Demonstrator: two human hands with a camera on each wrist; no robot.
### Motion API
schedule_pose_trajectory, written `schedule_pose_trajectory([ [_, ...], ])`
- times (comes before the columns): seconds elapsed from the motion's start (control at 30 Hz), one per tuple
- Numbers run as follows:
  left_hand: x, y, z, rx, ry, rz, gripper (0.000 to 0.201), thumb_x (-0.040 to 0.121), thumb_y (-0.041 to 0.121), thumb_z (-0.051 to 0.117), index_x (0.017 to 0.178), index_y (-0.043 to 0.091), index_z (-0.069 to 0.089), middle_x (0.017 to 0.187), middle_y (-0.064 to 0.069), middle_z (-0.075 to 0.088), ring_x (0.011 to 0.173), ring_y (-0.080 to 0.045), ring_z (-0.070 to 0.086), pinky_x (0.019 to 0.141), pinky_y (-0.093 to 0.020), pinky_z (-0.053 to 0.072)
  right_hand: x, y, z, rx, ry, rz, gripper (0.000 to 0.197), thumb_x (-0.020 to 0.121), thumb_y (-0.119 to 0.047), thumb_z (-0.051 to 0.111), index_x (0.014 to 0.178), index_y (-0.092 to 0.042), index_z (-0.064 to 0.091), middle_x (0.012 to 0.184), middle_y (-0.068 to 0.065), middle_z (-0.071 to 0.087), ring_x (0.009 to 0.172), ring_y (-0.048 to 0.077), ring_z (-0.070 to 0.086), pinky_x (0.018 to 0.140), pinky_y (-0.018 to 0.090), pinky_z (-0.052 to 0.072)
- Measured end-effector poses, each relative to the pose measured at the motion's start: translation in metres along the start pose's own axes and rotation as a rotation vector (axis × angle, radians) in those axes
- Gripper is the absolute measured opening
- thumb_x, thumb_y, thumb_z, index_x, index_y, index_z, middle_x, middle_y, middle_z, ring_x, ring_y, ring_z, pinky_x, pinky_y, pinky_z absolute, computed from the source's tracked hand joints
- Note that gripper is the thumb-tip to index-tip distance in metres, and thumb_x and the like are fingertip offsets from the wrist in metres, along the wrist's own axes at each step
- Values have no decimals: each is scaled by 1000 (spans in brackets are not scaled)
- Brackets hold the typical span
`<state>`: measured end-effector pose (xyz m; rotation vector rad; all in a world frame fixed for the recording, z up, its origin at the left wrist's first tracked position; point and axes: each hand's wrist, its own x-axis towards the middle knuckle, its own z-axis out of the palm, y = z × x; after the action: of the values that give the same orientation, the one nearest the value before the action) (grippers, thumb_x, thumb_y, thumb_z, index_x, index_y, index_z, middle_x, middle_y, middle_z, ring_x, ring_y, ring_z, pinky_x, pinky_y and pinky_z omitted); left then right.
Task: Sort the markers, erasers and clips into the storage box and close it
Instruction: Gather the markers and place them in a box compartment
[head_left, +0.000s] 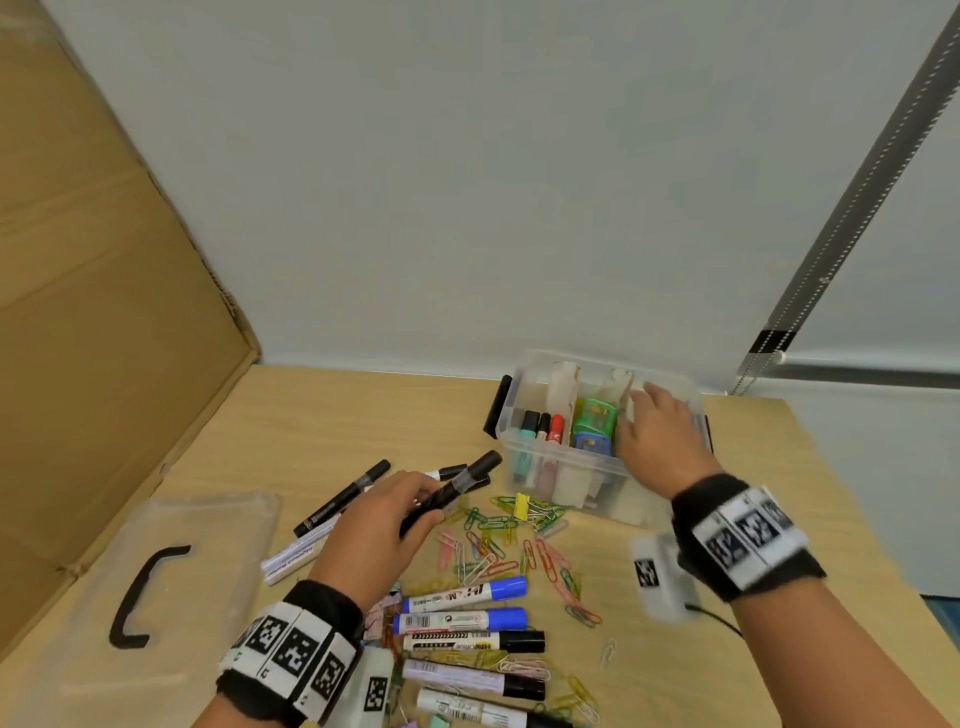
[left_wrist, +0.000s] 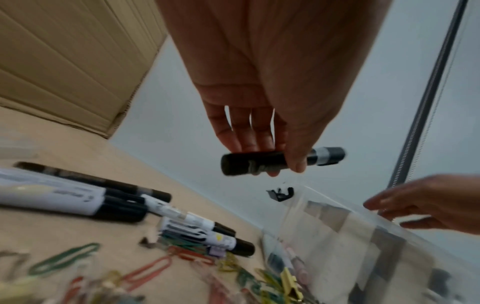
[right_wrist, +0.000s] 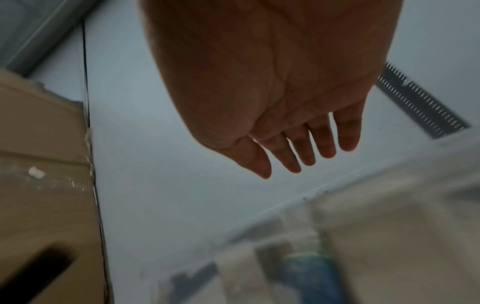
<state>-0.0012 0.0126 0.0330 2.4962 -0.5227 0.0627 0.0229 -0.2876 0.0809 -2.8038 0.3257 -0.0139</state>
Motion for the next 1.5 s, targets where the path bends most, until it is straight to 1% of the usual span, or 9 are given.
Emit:
schedule_pose_trajectory([
  [0.17, 38, 47, 11, 52, 82, 39, 31, 95, 36, 48, 123, 26, 55, 100, 11, 55, 85, -4, 53, 74, -18, 43, -29, 48, 38, -72, 165, 87, 68, 97, -49, 26, 146, -1, 27, 159, 15, 10, 147, 30, 9, 120, 41, 14],
  [0.33, 98, 91, 33, 344, 84, 10, 30, 97, 31, 43, 117, 15, 58, 106, -3, 55, 89, -16, 54, 82, -31, 50, -31, 50, 52, 22, 228, 80, 72, 96, -51, 21, 150, -2, 16, 160, 10, 2, 148, 25, 0, 121, 38, 10],
  [0.6, 151, 117, 60, 648, -151, -113, 39, 97, 28, 34, 123, 12, 57, 139, -13, 44, 127, -29, 40, 106, -42, 26, -32, 49, 56, 43, 295, 78, 71, 96, -49, 22, 149, -1, 21, 160, 11, 8, 148, 25, 1, 120, 37, 13],
  [0.9, 88, 97, 25, 344, 111, 107, 25, 98, 28, 34, 115, 22, 52, 111, 4, 52, 104, -15, 48, 96, -36, 36, -31, 51, 61, 45, 358, 54, 68, 97, -48, 24, 147, -1, 26, 159, 13, 14, 147, 27, 7, 119, 39, 18],
  [1.07, 22, 60, 25, 325, -218, 198, 19, 99, 31, 35, 101, 23, 52, 95, 8, 55, 84, -9, 50, 82, -23, 44, -33, 50, 62, 83, 371, 47, 61, 98, -45, 27, 144, -6, 33, 158, 11, 19, 147, 28, 9, 118, 42, 21],
  [1.23, -15, 23, 42, 426, -455, 109, 25, 94, 37, 46, 115, 25, 51, 115, 6, 52, 103, -16, 50, 87, -29, 43, -51, 31, 57, -24, 477, -79, 51, 95, -37, 35, 140, -12, 33, 157, 16, 15, 147, 35, 3, 118, 48, 4],
  [1.3, -20, 18, 44, 416, -468, 93, 28, 93, 39, 49, 117, 26, 50, 118, 6, 51, 106, -15, 49, 88, -30, 44, -71, 12, 60, -11, 493, -268, 40, 93, -32, 44, 129, -16, 43, 145, 13, 34, 140, 32, 24, 116, 49, 20],
  [1.37, -21, 15, 45, 395, -460, 86, 28, 92, 39, 50, 117, 27, 50, 119, 7, 52, 106, -14, 49, 89, -30, 45, -89, -3, 68, 27, 349, -477, 23, 92, -29, 47, 112, -22, 52, 119, -1, 51, 114, 17, 46, 97, 35, 44],
  [1.5, -18, 14, 43, 367, -493, 71, 32, 90, 41, 54, 119, 28, 51, 120, 8, 52, 108, -13, 48, 91, -29, 44, -107, -11, 91, 4, -244, -602, 12, 93, -31, 46, 101, -25, 52, 103, -9, 51, 96, 8, 42, 75, 21, 36],
])
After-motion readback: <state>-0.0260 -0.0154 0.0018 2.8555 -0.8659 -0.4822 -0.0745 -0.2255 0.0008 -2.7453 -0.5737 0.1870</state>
